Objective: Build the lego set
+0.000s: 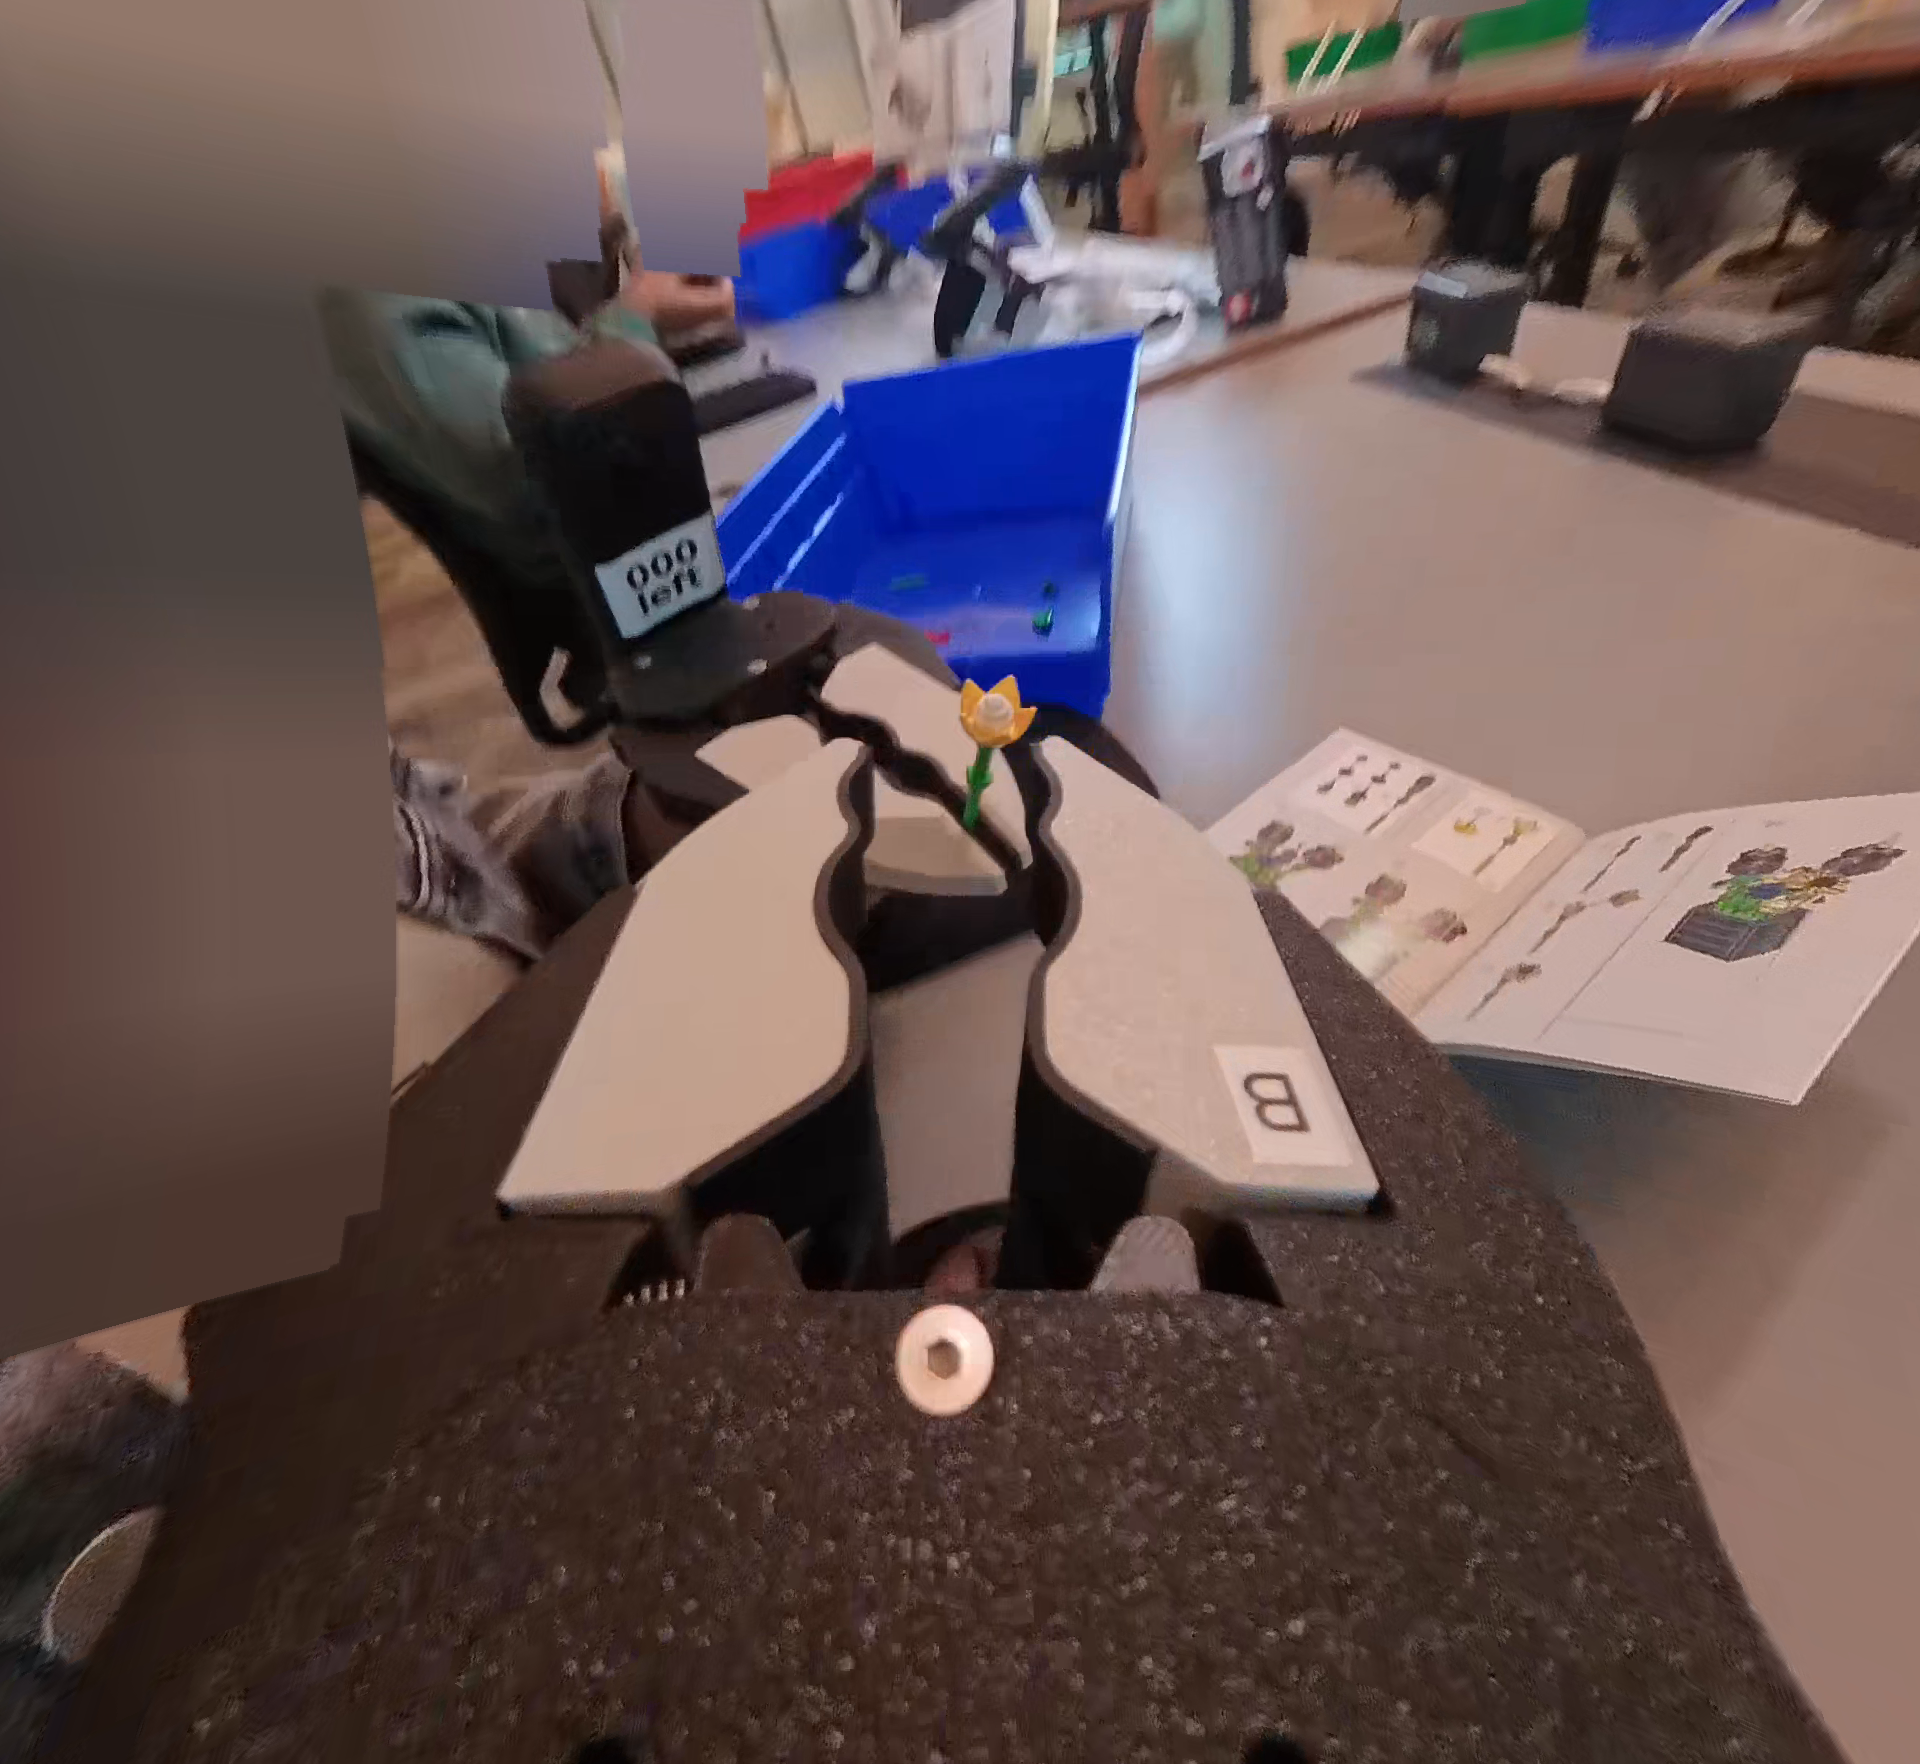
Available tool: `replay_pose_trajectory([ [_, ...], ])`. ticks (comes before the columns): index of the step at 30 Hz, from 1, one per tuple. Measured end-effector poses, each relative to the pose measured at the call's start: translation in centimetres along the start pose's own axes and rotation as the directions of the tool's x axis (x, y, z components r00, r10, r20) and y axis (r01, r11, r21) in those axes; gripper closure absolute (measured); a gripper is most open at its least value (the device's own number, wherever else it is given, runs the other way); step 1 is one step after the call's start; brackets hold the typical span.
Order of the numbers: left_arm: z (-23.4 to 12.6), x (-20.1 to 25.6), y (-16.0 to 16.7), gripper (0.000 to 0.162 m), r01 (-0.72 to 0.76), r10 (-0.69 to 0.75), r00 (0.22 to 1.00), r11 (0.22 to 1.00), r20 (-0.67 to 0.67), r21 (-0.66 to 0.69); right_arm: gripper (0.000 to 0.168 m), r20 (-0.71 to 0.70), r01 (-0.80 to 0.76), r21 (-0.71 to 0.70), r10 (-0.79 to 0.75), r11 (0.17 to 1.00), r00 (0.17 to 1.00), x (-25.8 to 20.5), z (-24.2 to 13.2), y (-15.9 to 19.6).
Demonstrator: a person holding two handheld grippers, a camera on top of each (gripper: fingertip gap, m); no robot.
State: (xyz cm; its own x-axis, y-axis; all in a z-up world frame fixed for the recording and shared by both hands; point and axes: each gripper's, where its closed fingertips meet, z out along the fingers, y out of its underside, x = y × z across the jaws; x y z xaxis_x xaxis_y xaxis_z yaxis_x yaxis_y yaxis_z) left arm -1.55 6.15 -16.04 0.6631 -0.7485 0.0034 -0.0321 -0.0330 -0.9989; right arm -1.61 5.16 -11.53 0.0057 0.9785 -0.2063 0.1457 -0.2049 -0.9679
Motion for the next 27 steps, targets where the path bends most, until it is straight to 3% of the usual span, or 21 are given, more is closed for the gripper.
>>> replay_pose_trajectory([
  [1,0.0,0.0,0.1,0.161,-0.020,0.020,1.000,1.000,0.007,-0.009,0.140,0.008,0.005,-0.033,-0.005,0.999,1.000,0.0,0.0,0.1],
  [7,0.2,0.1,0.5,0.161,-0.111,0.113,0.993,0.992,0.028,-0.051,0.142,0.019,0.023,-0.122,-0.021,0.992,1.000,0.3,0.5,0.5],
  [11,0.4,0.3,0.7,0.161,-0.151,0.154,0.988,0.986,0.028,-0.076,0.154,0.007,0.038,-0.131,-0.038,0.991,0.999,0.5,0.7,0.7],
  [17,0.5,0.2,0.5,0.160,-0.133,0.136,0.990,0.989,0.043,-0.057,0.154,-0.002,0.044,-0.114,-0.045,0.993,0.999,0.5,0.6,0.6],
  [20,0.4,-0.1,0.4,0.142,-0.125,0.127,0.990,0.991,0.058,-0.042,0.154,-0.032,0.051,-0.097,-0.055,0.994,0.998,1.1,0.1,0.3],
  [23,0.4,-0.8,0.1,0.128,-0.053,0.054,0.996,0.999,0.077,-0.008,0.154,-0.119,0.067,-0.078,-0.076,0.995,0.990,3.3,-1.5,-0.6],
  [27,0.1,-1.6,-0.4,0.124,0.019,-0.023,0.997,0.998,0.078,0.053,0.154,-0.391,0.097,-0.070,-0.117,0.993,0.913,10.1,-7.0,-2.7],
])
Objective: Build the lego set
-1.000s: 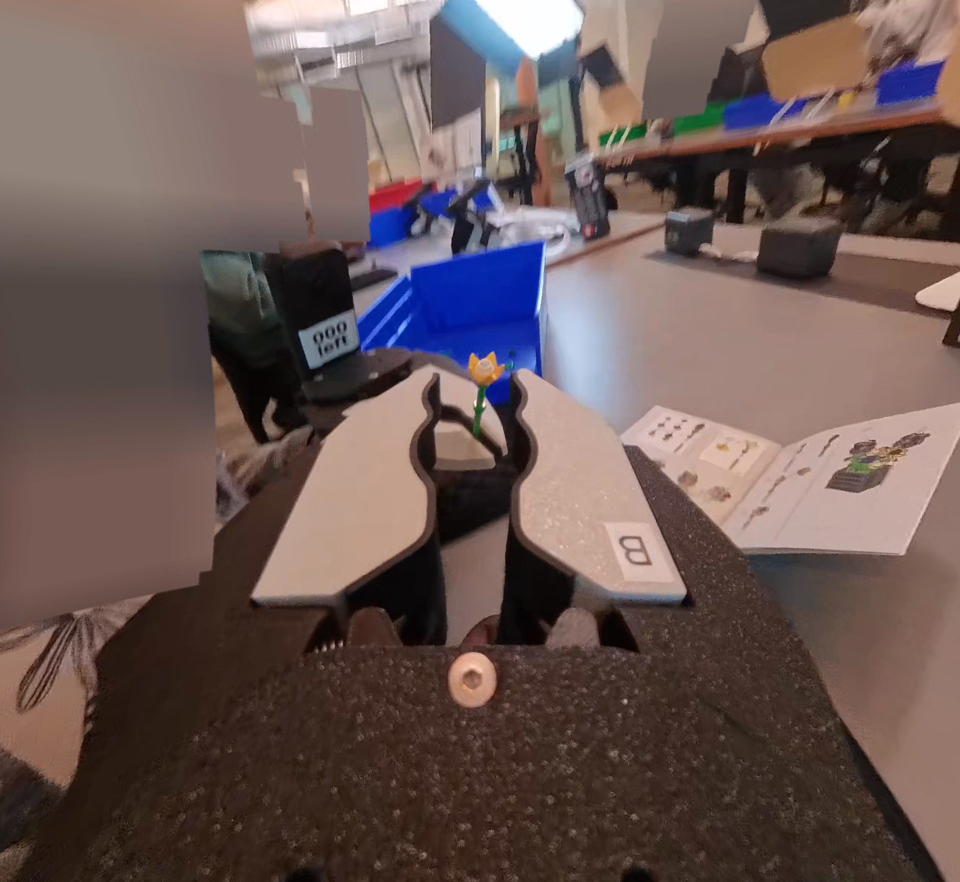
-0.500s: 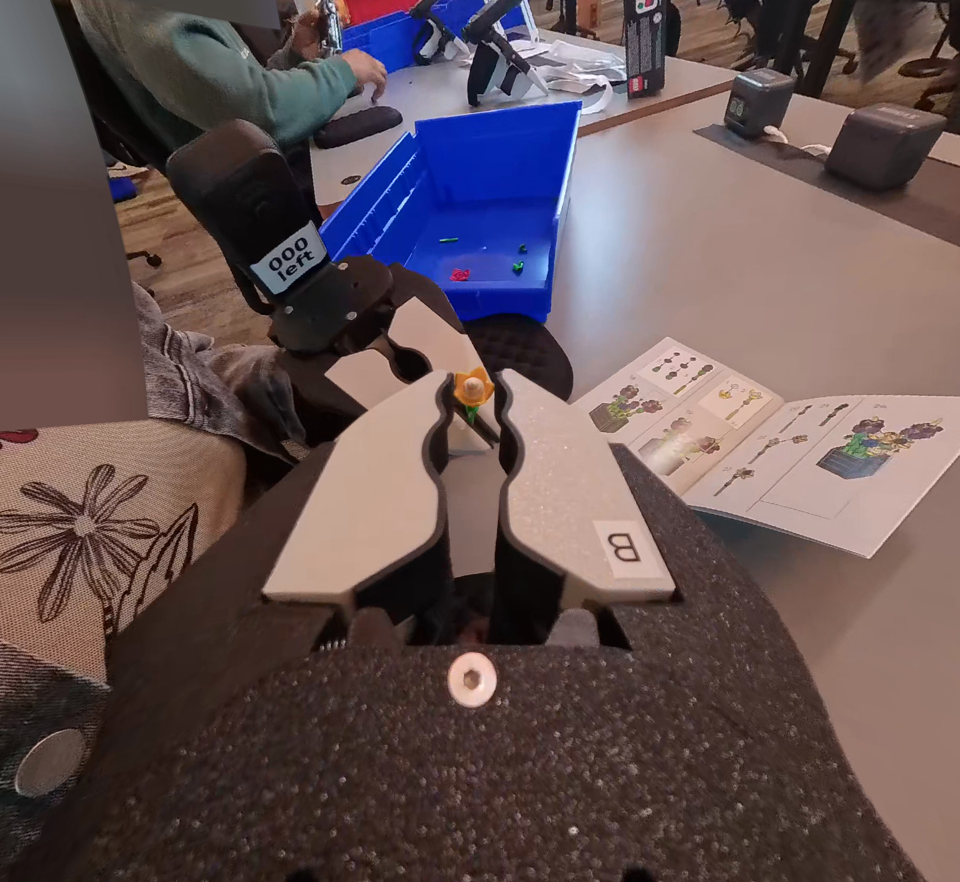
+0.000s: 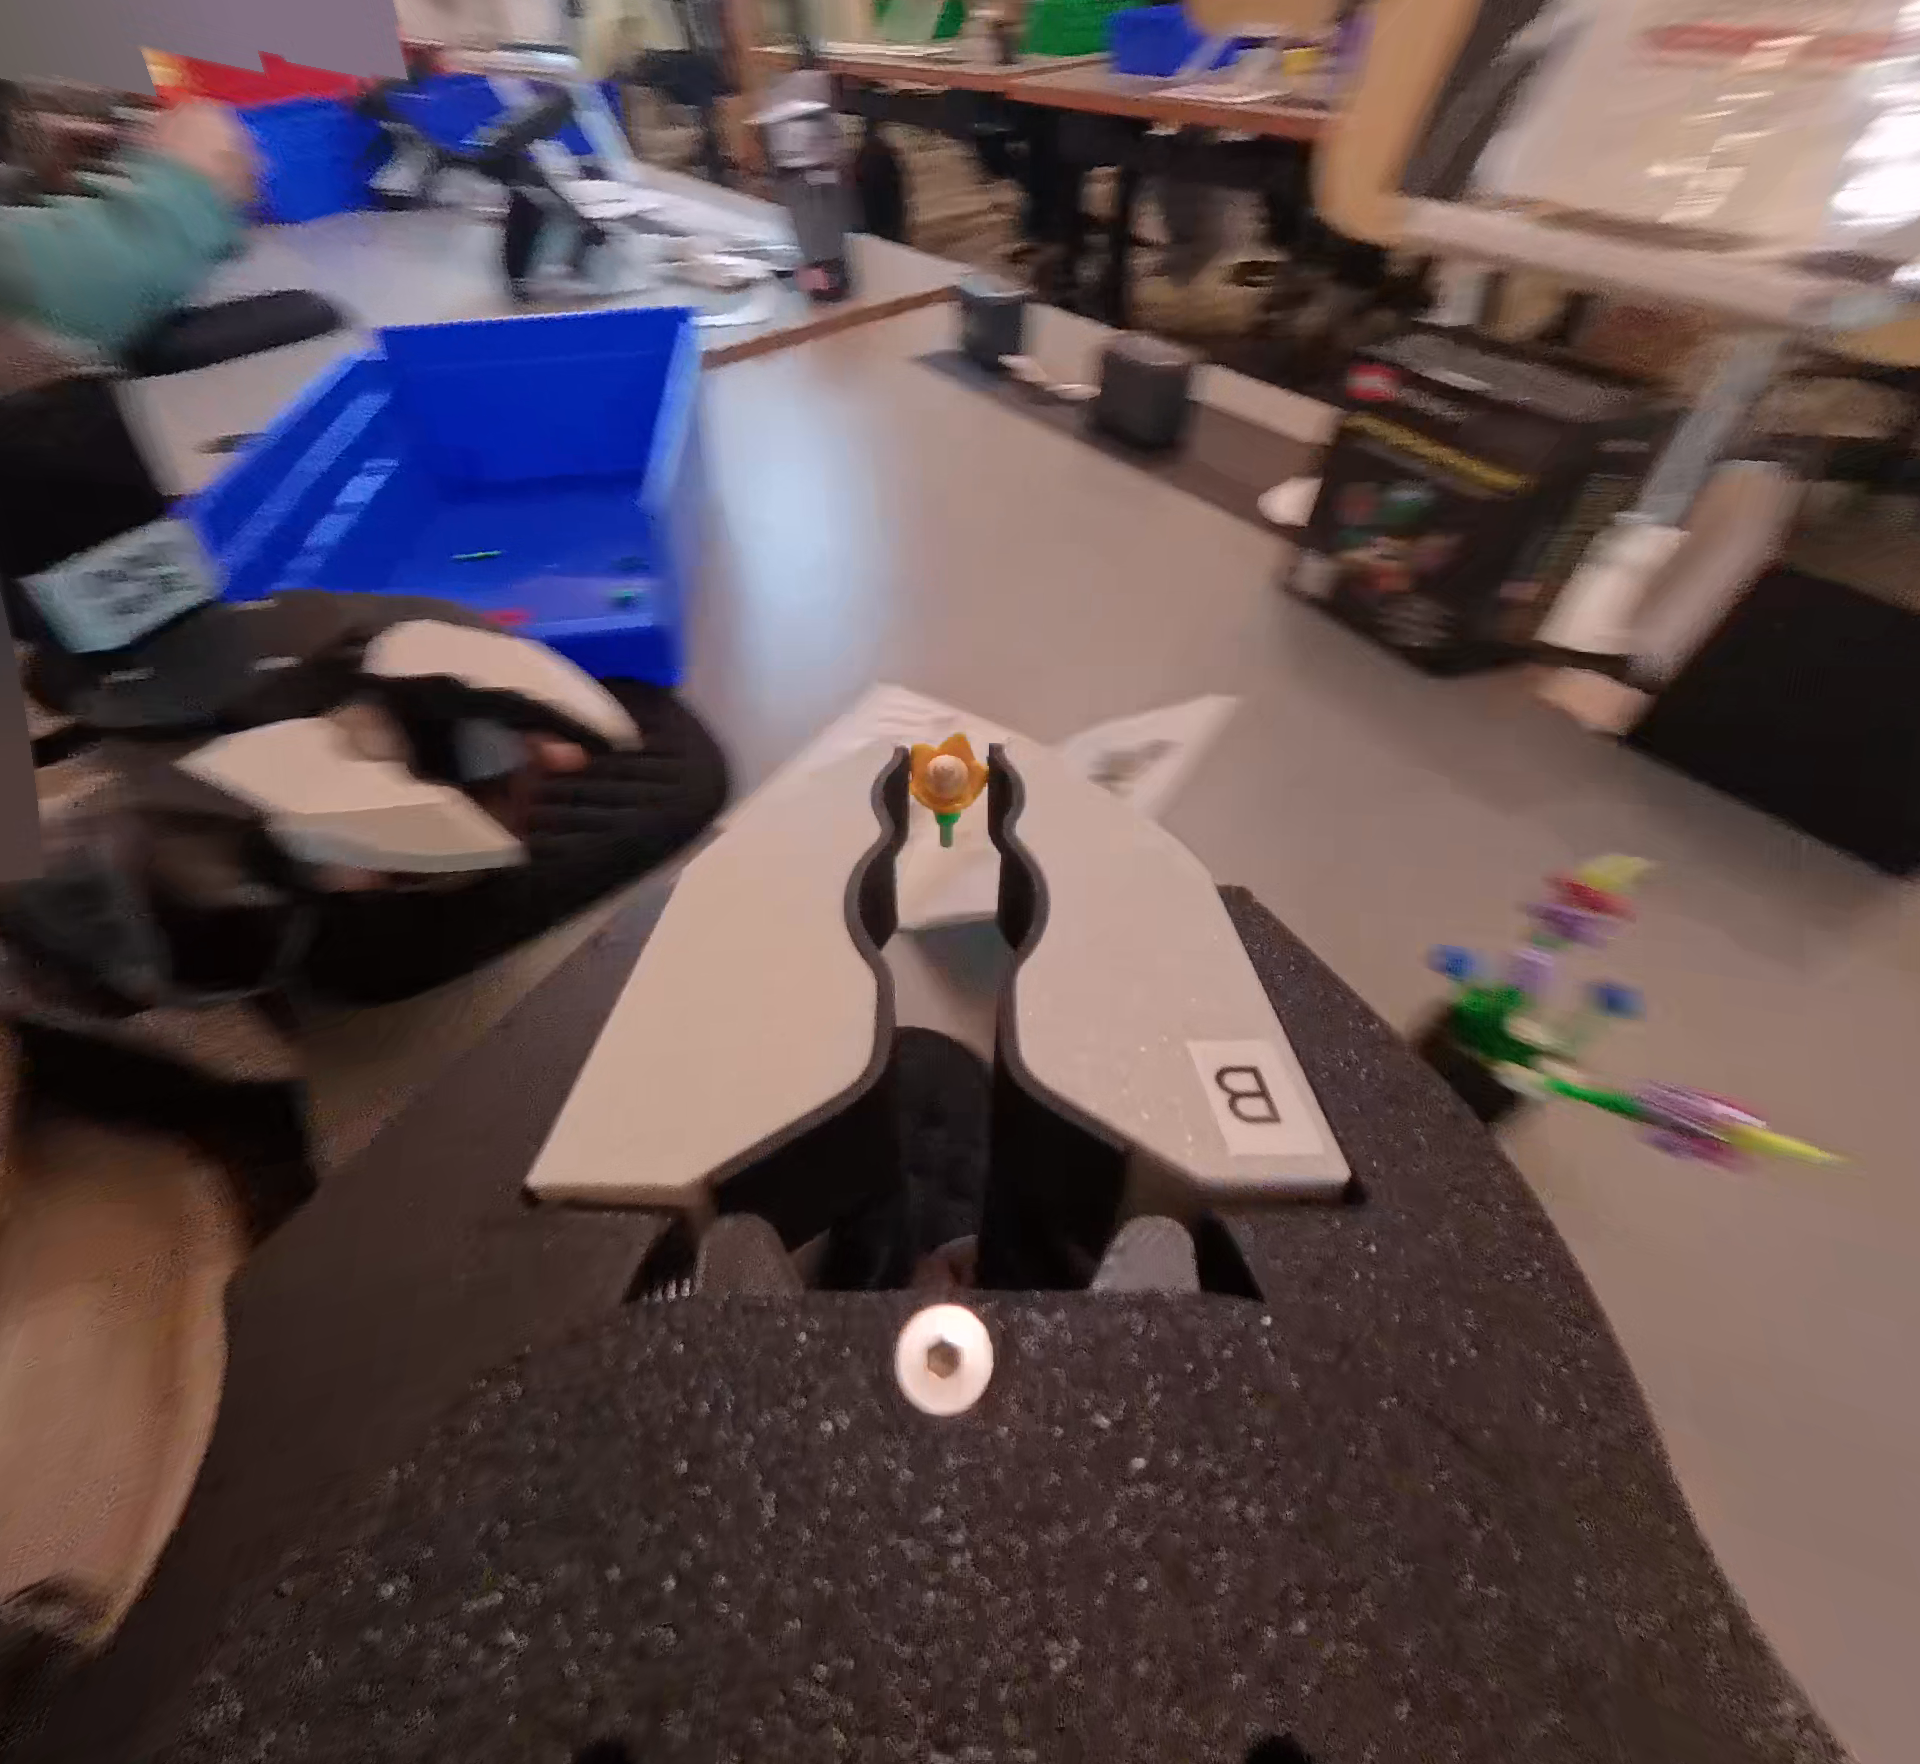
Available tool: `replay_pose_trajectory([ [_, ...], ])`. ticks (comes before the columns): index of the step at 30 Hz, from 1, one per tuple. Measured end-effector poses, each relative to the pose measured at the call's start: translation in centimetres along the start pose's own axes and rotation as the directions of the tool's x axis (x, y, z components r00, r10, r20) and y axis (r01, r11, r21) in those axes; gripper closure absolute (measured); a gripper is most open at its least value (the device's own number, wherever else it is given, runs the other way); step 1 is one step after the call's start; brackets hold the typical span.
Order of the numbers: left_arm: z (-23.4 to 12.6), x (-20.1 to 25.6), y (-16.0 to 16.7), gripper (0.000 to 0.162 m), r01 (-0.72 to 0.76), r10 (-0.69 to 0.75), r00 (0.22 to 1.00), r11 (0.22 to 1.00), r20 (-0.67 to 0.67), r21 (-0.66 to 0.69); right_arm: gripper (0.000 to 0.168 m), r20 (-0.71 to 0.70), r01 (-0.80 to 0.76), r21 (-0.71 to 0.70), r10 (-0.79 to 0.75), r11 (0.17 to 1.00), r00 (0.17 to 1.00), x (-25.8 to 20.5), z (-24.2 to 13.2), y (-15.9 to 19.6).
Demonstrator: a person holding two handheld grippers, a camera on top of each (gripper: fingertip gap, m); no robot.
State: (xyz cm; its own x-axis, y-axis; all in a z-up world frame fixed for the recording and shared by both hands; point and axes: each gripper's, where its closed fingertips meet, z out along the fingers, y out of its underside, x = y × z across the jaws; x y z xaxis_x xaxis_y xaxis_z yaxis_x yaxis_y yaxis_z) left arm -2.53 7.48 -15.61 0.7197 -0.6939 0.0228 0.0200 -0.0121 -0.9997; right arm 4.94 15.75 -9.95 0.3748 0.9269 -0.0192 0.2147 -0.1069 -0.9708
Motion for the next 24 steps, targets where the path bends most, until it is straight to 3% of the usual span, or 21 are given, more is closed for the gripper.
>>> replay_pose_trajectory([
  [3,-0.1,-0.5,-0.5,0.124,0.026,-0.026,1.000,0.998,0.003,0.051,0.154,-0.199,-0.002,-0.028,-0.003,1.000,0.980,6.7,-0.9,0.7],
  [8,-0.5,-1.6,-1.5,0.124,0.103,-0.104,0.995,0.983,-0.005,0.152,0.154,-0.313,-0.071,-0.083,0.041,0.994,0.949,12.0,1.3,5.5],
  [13,-0.9,-2.6,-1.9,0.126,0.176,-0.178,0.984,0.961,-0.008,0.213,0.154,-0.355,-0.103,-0.138,0.048,0.985,0.933,14.1,3.1,8.3],
  [24,-0.9,-3.3,-1.8,0.125,0.247,-0.250,0.968,0.943,-0.016,0.221,0.154,-0.377,-0.099,-0.259,-0.006,0.961,0.926,15.2,3.8,10.2],
])
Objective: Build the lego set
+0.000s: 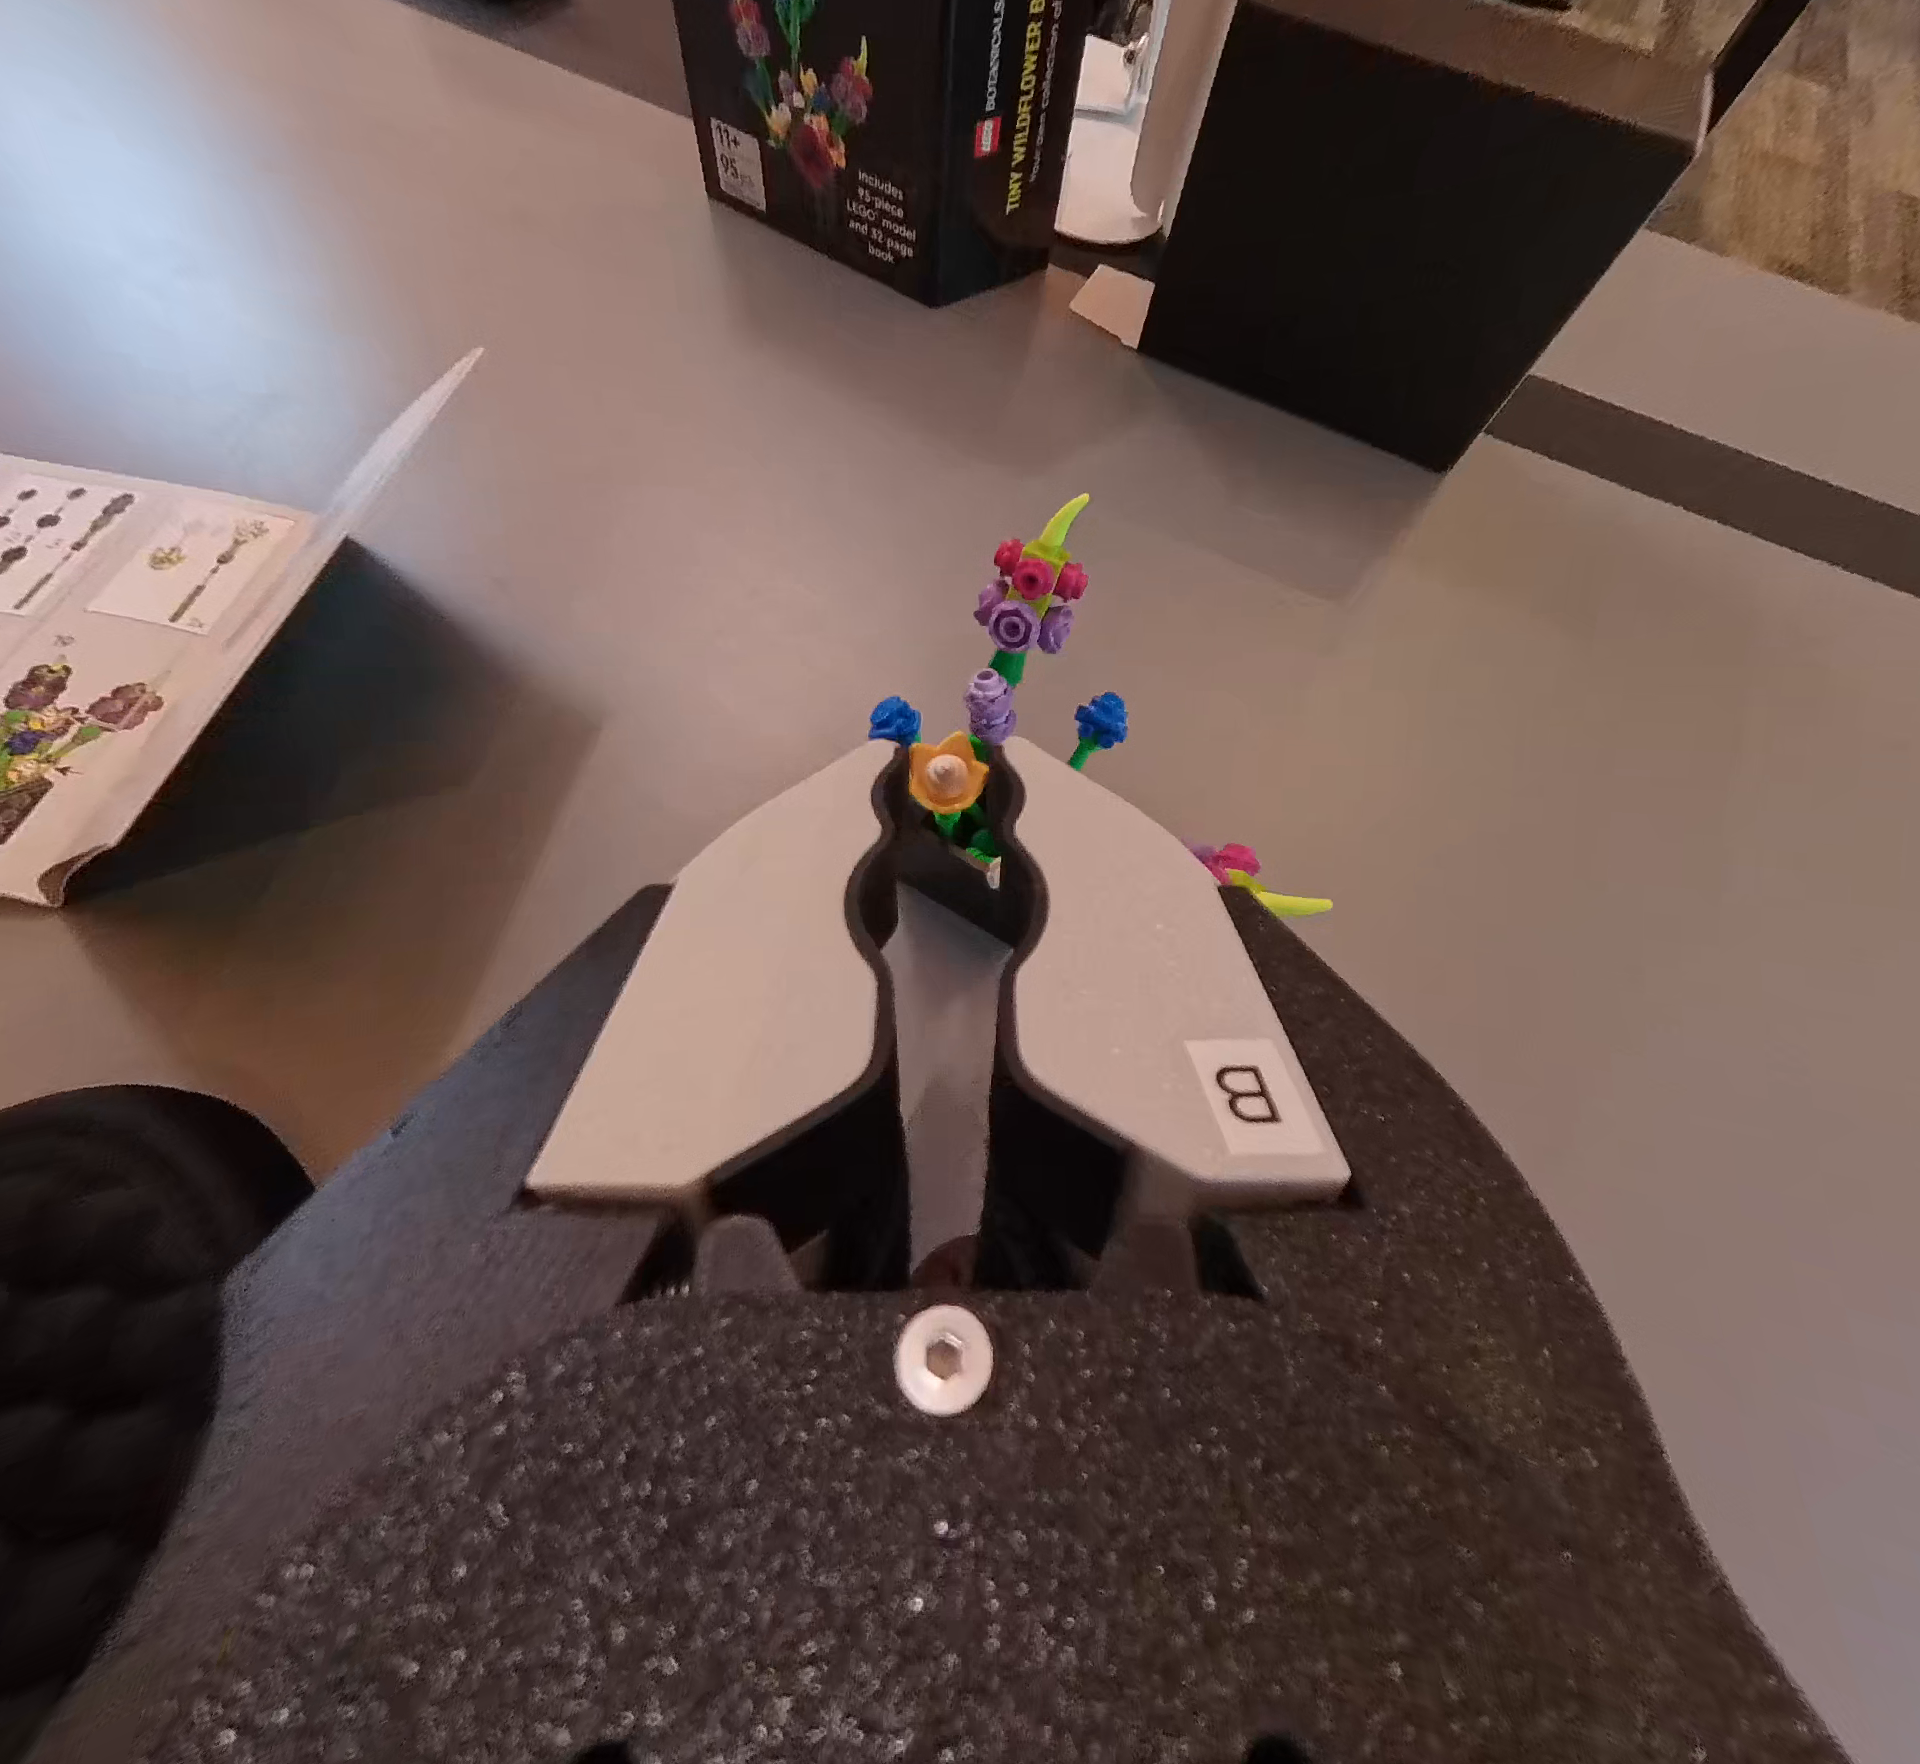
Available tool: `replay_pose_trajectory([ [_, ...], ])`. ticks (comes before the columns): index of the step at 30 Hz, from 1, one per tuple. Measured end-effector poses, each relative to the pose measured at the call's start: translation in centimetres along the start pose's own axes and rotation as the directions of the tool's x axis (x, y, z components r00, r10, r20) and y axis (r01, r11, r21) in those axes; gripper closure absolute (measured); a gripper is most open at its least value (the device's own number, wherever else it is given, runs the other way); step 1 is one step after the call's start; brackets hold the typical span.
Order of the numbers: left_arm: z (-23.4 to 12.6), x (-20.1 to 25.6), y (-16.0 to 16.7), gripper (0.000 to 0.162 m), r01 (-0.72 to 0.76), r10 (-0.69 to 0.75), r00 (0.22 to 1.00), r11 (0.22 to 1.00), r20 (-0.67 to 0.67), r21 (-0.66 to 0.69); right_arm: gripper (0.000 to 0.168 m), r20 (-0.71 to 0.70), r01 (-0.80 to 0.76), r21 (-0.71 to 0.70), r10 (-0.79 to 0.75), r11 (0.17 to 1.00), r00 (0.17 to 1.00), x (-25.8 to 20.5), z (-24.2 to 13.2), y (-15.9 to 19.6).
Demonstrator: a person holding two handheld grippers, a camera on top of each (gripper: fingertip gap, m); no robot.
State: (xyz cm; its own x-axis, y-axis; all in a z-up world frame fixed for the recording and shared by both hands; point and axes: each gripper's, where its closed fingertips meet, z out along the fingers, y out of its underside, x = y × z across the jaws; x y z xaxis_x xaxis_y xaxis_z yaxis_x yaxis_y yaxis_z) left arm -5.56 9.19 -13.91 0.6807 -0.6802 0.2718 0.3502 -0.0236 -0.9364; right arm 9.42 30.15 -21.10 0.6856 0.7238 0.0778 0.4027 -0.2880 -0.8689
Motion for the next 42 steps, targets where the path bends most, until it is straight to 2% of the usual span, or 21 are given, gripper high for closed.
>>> replay_pose_trajectory([
  [6,0.0,-0.1,0.1,0.125,-0.002,0.002,1.000,1.000,0.003,-0.003,0.154,-0.002,0.067,-0.046,-0.067,0.997,0.998,-0.2,0.6,0.8],
  [11,0.0,0.0,0.0,0.126,-0.009,0.009,1.000,1.000,0.005,-0.001,0.131,0.025,0.113,0.001,-0.113,0.994,0.993,-1.1,-0.6,-0.2],
  [14,-0.1,0.0,-0.1,0.126,-0.011,0.011,1.000,1.000,0.010,0.012,0.128,0.043,0.087,0.074,-0.091,0.993,0.995,-1.8,-2.6,-1.4],
  [16,-0.3,-0.1,-0.5,0.125,-0.011,0.011,1.000,0.999,0.017,0.031,0.129,0.141,0.023,0.146,-0.044,0.989,0.989,-4.1,-4.2,-2.5],
  [18,-0.5,-0.4,-0.7,0.125,-0.011,0.010,0.999,1.000,0.038,0.027,0.133,0.317,-0.036,0.176,-0.022,0.984,0.948,-8.2,-5.4,-3.1],
  [21,-0.7,-0.9,-0.4,0.125,-0.030,0.031,0.997,0.999,0.075,-0.022,0.135,0.555,-0.007,0.070,-0.033,0.998,0.831,-15.3,-5.9,-1.3],
  [24,-1.0,-1.0,-0.3,0.125,-0.049,0.052,0.995,0.998,0.084,-0.037,0.135,0.632,0.134,-0.054,-0.069,0.990,0.772,-20.3,-4.9,1.9],
  [29,-1.2,-0.8,-0.1,0.125,-0.059,0.064,0.995,0.997,0.079,-0.057,0.136,0.598,0.373,-0.159,-0.212,0.914,0.773,-22.1,-2.9,5.1],
  [33,-1.3,-0.5,0.3,0.125,-0.069,0.074,0.996,0.993,0.054,-0.093,0.143,0.611,0.385,-0.173,-0.208,0.907,0.764,-22.5,-2.4,5.4],
  [39,-1.0,0.6,1.9,0.124,-0.125,0.122,0.992,0.969,-0.026,-0.212,0.148,0.599,0.488,-0.175,-0.301,0.855,0.742,-22.3,-2.1,6.0],
  [40,-1.0,0.7,2.1,0.124,-0.141,0.137,0.990,0.964,-0.031,-0.225,0.154,0.603,0.503,-0.169,-0.315,0.847,0.733,-22.3,-2.1,6.1],
  [42,-0.9,0.9,2.4,0.123,-0.164,0.160,0.986,0.957,-0.034,-0.240,0.154,0.617,0.485,-0.154,-0.300,0.861,0.728,-22.3,-2.2,5.8],
])
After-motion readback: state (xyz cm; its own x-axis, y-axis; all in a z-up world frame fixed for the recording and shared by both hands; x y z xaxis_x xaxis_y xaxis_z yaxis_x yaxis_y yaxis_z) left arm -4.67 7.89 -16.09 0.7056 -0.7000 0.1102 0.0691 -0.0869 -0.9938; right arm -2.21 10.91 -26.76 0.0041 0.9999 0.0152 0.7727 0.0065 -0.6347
